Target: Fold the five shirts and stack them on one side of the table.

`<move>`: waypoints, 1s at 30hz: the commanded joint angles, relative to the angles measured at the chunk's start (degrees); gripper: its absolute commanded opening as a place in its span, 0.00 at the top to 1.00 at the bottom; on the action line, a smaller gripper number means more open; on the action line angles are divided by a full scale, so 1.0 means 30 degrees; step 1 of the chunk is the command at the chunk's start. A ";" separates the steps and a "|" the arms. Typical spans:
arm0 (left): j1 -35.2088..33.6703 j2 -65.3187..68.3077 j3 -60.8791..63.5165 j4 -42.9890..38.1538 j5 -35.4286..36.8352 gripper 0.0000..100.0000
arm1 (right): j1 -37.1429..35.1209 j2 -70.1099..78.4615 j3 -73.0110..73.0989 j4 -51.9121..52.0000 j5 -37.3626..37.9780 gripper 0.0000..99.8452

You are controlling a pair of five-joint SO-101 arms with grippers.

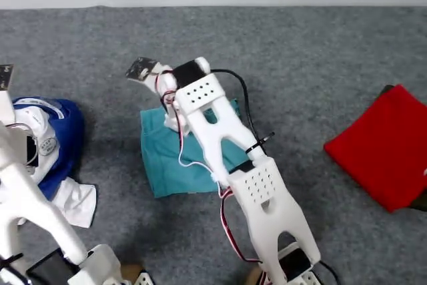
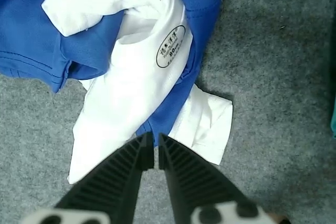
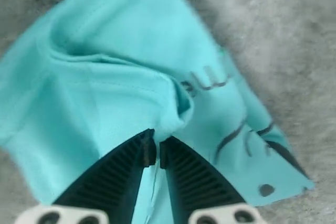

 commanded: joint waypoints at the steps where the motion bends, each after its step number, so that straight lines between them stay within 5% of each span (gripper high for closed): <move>1: 0.0059 -0.0586 -0.0044 0.0147 0.0117 0.96 | -0.1070 -0.3912 0.2579 0.0835 0.0176 0.99; 16: 0.0088 -0.0557 -0.0044 -0.0352 0.0117 0.96 | -0.5084 -0.5729 0.7941 0.0747 -0.0498 0.98; 24: 0.0029 -0.0557 -0.0044 -0.0352 0.0088 0.96 | -0.5172 -0.6549 0.7883 0.0806 -0.3575 0.72; 30: 0.0059 -0.0527 -0.0044 -0.0381 0.0059 0.96 | -0.4674 -0.9421 0.7883 0.0777 -0.3458 0.70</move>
